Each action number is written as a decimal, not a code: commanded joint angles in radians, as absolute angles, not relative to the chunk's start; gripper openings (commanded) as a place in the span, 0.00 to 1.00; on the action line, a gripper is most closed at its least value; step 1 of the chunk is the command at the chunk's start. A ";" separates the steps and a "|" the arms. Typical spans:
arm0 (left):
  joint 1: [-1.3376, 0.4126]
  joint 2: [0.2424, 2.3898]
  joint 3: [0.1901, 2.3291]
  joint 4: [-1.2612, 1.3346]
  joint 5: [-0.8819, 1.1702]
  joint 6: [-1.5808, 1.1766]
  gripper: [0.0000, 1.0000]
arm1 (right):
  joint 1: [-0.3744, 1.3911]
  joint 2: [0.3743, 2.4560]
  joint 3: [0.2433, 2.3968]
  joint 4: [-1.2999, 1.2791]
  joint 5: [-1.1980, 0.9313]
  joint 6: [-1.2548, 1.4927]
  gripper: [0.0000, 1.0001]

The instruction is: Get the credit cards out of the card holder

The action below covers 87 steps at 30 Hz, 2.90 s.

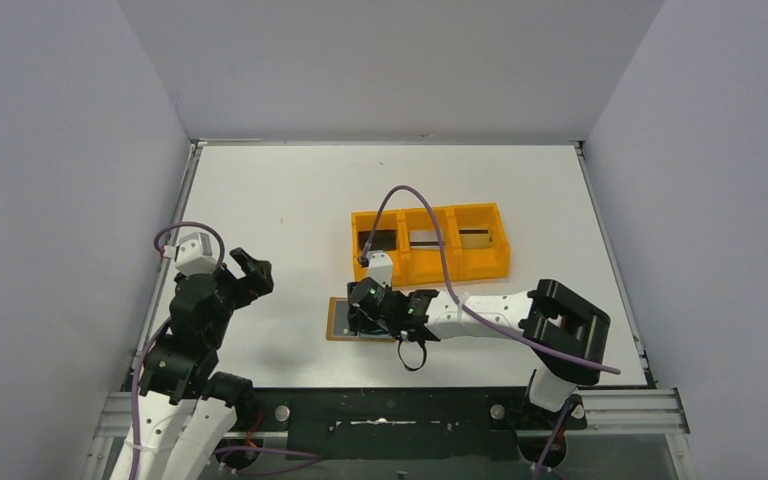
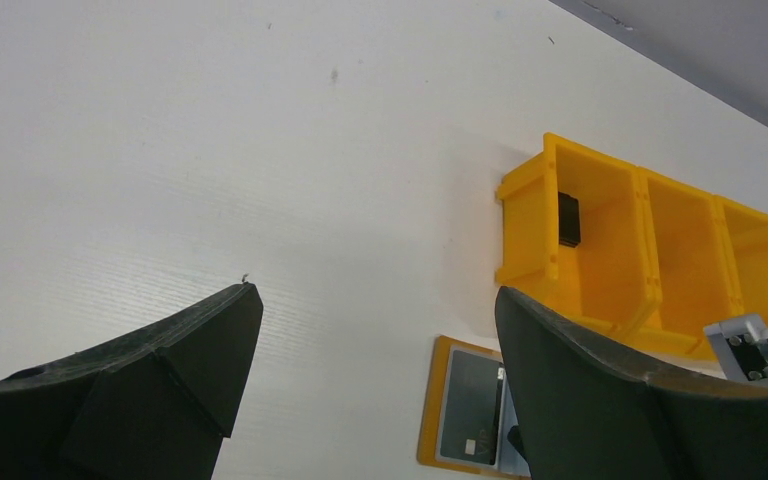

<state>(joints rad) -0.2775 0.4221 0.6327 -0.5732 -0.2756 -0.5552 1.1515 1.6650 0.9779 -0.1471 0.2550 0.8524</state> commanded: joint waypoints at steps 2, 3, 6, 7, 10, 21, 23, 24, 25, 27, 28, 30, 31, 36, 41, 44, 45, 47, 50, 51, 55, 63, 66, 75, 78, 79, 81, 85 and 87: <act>-0.269 0.430 0.634 -0.523 -0.230 -0.546 0.88 | 1.130 1.675 0.950 0.033 0.120 0.925 0.41; -0.269 0.435 0.634 -0.520 -0.206 -0.548 0.88 | 1.124 1.682 0.940 0.054 0.098 0.932 0.39; -0.271 0.463 0.632 -0.504 -0.120 -0.554 0.88 | 1.100 1.697 0.912 0.098 0.050 0.951 0.36; -0.271 0.480 0.633 -0.501 -0.084 -0.557 0.88 | 1.091 1.699 0.904 0.104 0.041 0.957 0.36; -0.271 0.546 0.630 -0.494 0.032 -0.594 0.90 | 1.062 1.700 0.886 0.081 0.046 0.987 0.35; -0.298 0.791 0.561 -0.370 0.376 -0.649 0.66 | 0.993 1.722 0.789 0.105 -0.004 1.064 0.23; -0.316 0.841 0.557 -0.363 0.392 -0.652 0.58 | 0.992 1.712 0.793 0.073 0.023 1.065 0.21; -0.329 0.875 0.554 -0.358 0.394 -0.655 0.54 | 0.992 1.709 0.798 0.056 0.036 1.066 0.20; -0.342 0.902 0.551 -0.350 0.394 -0.658 0.52 | 0.992 1.709 0.802 0.047 0.043 1.065 0.20; -0.381 0.947 0.544 -0.328 0.384 -0.668 0.49 | 0.991 1.708 0.810 0.021 0.053 1.064 0.16; -0.398 0.966 0.540 -0.323 0.370 -0.673 0.48 | 0.999 1.702 0.824 -0.003 0.069 1.054 0.16; -0.427 0.995 0.539 -0.318 0.336 -0.685 0.47 | 1.029 1.671 0.861 -0.051 0.141 1.021 0.18; -0.438 1.003 0.537 -0.314 0.321 -0.692 0.47 | 1.043 1.656 0.880 -0.064 0.165 1.005 0.21; -0.451 0.983 0.522 -0.321 0.240 -0.723 0.42 | 1.046 1.642 0.912 0.004 0.090 0.955 0.23; -0.451 0.882 0.494 -0.348 0.188 -0.755 0.42 | 1.047 1.685 0.913 0.044 0.045 0.968 0.24; -0.451 0.854 0.462 -0.308 0.222 -0.771 0.42 | 1.033 1.725 0.910 0.018 0.043 0.983 0.24; -0.451 0.858 0.454 -0.289 0.256 -0.772 0.42 | 1.030 1.734 0.912 0.004 0.048 0.986 0.24; -0.453 0.885 0.449 -0.257 0.317 -0.763 0.42 | 1.026 1.739 0.899 0.004 0.046 0.997 0.24; -0.457 0.953 0.470 -0.250 0.349 -0.744 0.42 | 1.011 1.749 0.854 0.066 -0.006 1.027 0.23; -0.461 0.973 0.478 -0.249 0.350 -0.737 0.42 | 1.006 1.752 0.843 0.078 -0.017 1.036 0.23; -0.477 1.043 0.500 -0.226 0.352 -0.724 0.42 | 0.992 1.752 0.818 0.089 -0.022 1.059 0.21; -0.519 1.172 0.482 -0.198 0.291 -0.729 0.35 | 0.970 1.755 0.785 0.137 -0.068 1.077 0.19; -0.528 1.185 0.477 -0.203 0.256 -0.729 0.30 | 0.966 1.761 0.788 0.146 -0.082 1.075 0.20; -0.541 1.162 0.456 -0.208 0.205 -0.746 0.32 | 0.961 1.747 0.788 0.204 -0.118 1.072 0.21; -0.541 1.129 0.479 -0.212 0.188 -0.740 0.35 | 0.963 1.738 0.795 0.191 -0.112 1.070 0.21; -0.541 1.122 0.488 -0.216 0.183 -0.736 0.36 | 0.963 1.733 0.799 0.182 -0.107 1.066 0.21; -0.539 1.118 0.506 -0.218 0.171 -0.727 0.38 | 0.964 1.722 0.804 0.168 -0.094 1.055 0.21; -0.540 1.139 0.537 -0.202 0.156 -0.702 0.39 | 0.983 1.694 0.828 0.135 -0.052 1.023 0.21; -0.540 1.163 0.544 -0.197 0.155 -0.695 0.39 | 0.994 1.680 0.847 0.114 -0.028 1.007 0.22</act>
